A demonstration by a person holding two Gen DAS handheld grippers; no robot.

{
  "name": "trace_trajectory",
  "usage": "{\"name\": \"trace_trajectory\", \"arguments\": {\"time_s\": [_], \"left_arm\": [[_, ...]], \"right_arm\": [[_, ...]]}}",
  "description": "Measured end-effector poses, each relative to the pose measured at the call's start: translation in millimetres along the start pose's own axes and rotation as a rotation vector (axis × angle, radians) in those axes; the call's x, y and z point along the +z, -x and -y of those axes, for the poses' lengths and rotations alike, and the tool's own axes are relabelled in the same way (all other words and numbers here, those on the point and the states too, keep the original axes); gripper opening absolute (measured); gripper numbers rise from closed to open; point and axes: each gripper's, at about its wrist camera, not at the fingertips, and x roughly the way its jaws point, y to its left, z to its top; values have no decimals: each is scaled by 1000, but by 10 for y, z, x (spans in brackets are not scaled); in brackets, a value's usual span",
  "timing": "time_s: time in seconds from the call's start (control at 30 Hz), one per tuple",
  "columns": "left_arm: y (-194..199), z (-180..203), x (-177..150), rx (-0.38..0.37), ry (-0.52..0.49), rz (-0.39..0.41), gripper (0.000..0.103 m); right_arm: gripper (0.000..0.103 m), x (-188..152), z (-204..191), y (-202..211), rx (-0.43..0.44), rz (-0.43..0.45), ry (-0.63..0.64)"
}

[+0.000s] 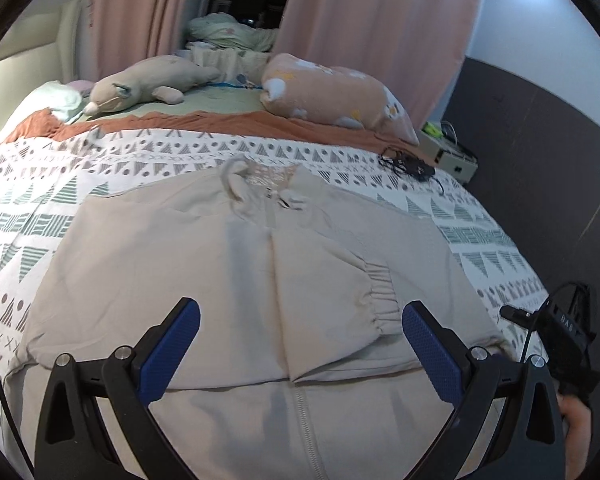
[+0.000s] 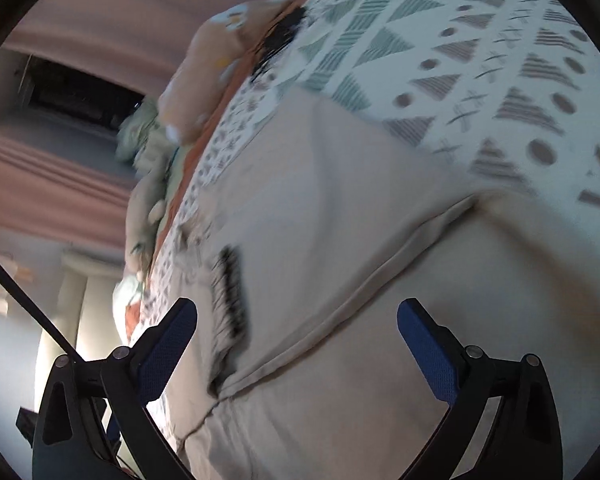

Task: Fold large clothes

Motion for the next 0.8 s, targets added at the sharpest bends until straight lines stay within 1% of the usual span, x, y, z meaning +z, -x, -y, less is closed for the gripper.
{"name": "trace_trajectory", "arguments": {"time_s": [0.1,0.17,0.23,0.27,0.3,0.33,0.4,0.47,0.6,0.63,0.67,0.7,0.77,0.8], "left_arm": [[-151,178,-4,11,-39,-42,103],[-266,304,11,2,-71,-68,103],[-430,440,36,21,-122,-111,103],[-513,508,32,38,-148,-131,103],[-595,575,30,46,-174,-148,103],[-668,630,18,47,-193,-164,103],[-824,733,-20,50,-229,-202,103],[-963,825,-70,60,-264,-228,103],[-1238,946,-133,95,-304,-270,103],[-1294,957,-143,90,-302,-279,101],[-1340,979,-151,80,-302,-286,100],[-1377,999,-161,79,-306,-292,99],[-1447,1048,-183,83,-329,-304,94],[-1489,1063,-190,90,-341,-314,87]], "right_arm": [[93,164,126,-73,-1,18,-51],[85,276,214,-136,-4,26,-91],[70,214,365,-148,-2,26,-134],[66,230,428,-185,3,25,-164],[57,205,494,-181,9,23,-183],[53,130,505,-166,13,21,-192],[49,152,558,-216,19,17,-207],[48,133,650,-110,25,15,-211],[43,163,613,-208,22,16,-220],[43,171,656,-140,23,15,-224],[43,172,649,-169,24,14,-226],[43,149,723,-38,27,12,-230],[43,142,766,22,30,10,-235],[43,124,783,68,32,9,-239]]}}
